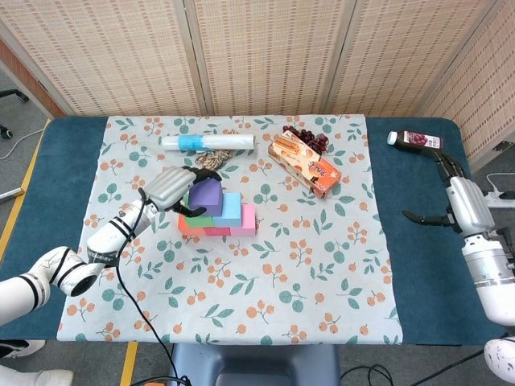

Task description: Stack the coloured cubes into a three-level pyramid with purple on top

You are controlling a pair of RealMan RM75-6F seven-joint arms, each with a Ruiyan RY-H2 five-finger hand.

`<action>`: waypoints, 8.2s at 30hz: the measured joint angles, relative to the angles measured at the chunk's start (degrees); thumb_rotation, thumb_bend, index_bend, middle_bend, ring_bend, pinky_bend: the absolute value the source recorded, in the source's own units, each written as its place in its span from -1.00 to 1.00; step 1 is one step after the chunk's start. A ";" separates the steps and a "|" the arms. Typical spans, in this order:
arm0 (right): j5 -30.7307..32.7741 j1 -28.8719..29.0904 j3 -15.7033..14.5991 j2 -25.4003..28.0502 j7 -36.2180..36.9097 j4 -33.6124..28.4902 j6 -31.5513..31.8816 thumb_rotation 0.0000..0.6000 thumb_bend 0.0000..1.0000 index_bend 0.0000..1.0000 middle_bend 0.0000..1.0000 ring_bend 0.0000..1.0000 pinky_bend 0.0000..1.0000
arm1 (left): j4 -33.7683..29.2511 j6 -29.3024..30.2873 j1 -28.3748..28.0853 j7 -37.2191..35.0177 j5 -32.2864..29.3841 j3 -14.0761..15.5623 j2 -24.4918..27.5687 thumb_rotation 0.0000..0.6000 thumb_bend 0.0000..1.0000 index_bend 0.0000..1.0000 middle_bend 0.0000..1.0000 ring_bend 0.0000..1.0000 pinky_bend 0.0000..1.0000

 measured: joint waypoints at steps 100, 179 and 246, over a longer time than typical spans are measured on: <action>-7.96 11.63 -3.21 0.41 14.43 -2.07 -23.79 1.00 -0.89 -1.00 -0.77 -1.00 -1.00 | 3.40 8.17 21.54 16.11 -10.46 5.98 -0.33 0.66 -0.36 -0.57 -0.89 -1.00 -0.94; 14.11 38.66 -9.89 -36.58 -27.03 27.84 -36.63 -1.00 -0.80 -1.00 -1.00 -1.00 -1.00 | 4.20 -3.08 16.96 29.62 -9.58 5.52 -10.02 -1.00 -0.34 -0.95 -1.00 -1.00 -1.00; -14.05 -17.98 -21.84 -11.02 -13.74 9.08 32.67 0.26 -0.78 -1.00 -1.00 -1.00 -1.00 | -12.64 44.03 49.75 29.12 -2.28 8.90 3.35 0.14 -0.31 -0.88 -1.00 -1.00 -1.00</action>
